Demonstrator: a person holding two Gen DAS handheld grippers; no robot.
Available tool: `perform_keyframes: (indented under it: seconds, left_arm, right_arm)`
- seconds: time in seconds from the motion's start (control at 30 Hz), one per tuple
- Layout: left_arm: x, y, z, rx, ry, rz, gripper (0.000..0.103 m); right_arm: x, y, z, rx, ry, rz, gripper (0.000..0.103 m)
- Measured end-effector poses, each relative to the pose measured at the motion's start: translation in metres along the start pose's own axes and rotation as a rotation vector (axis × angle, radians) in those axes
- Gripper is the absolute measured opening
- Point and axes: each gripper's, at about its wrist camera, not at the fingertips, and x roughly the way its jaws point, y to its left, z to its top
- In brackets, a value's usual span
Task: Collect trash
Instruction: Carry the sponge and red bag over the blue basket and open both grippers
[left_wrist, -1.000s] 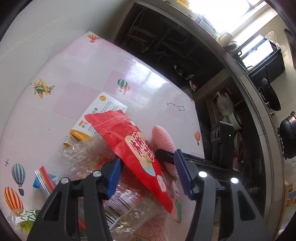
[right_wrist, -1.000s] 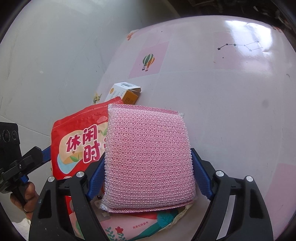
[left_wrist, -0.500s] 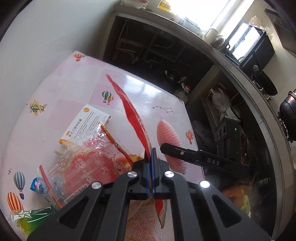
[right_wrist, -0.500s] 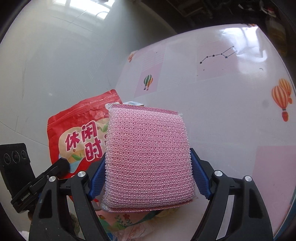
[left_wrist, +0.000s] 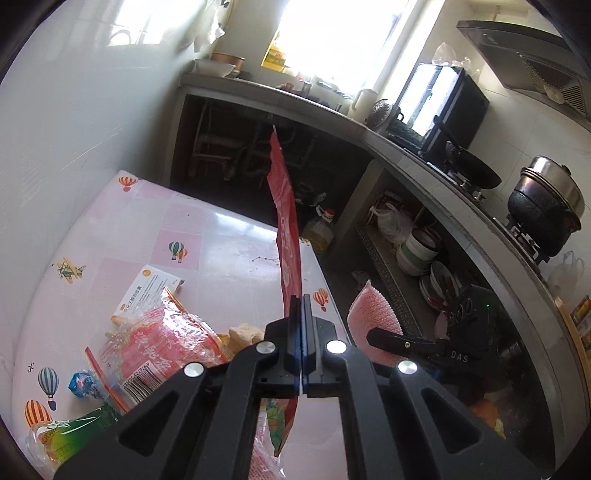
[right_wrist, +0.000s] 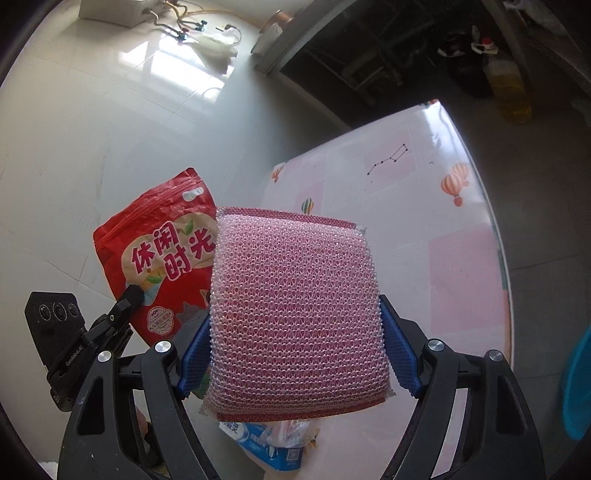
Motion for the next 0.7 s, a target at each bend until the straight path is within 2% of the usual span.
perform_keyframes:
  seconds: [0.33, 0.47, 0.7]
  left_arm:
    - [-0.015, -0.06, -0.022, 0.104, 0.021, -0.16, 0.0]
    - [-0.008, -0.085, -0.033, 0.119, 0.047, -0.216, 0.0]
    - [0.024, -0.142, -0.061, 0.15, 0.129, -0.329, 0.0]
  right_arm:
    - [-0.079, -0.025, -0.07, 0.159, -0.157, -0.053, 0.076]
    - [-0.11, -0.049, -0.095, 0.236, -0.223, -0.072, 0.076]
    - [-0.157, -0.099, -0.139, 0.376, -0.281, -0.141, 0.076]
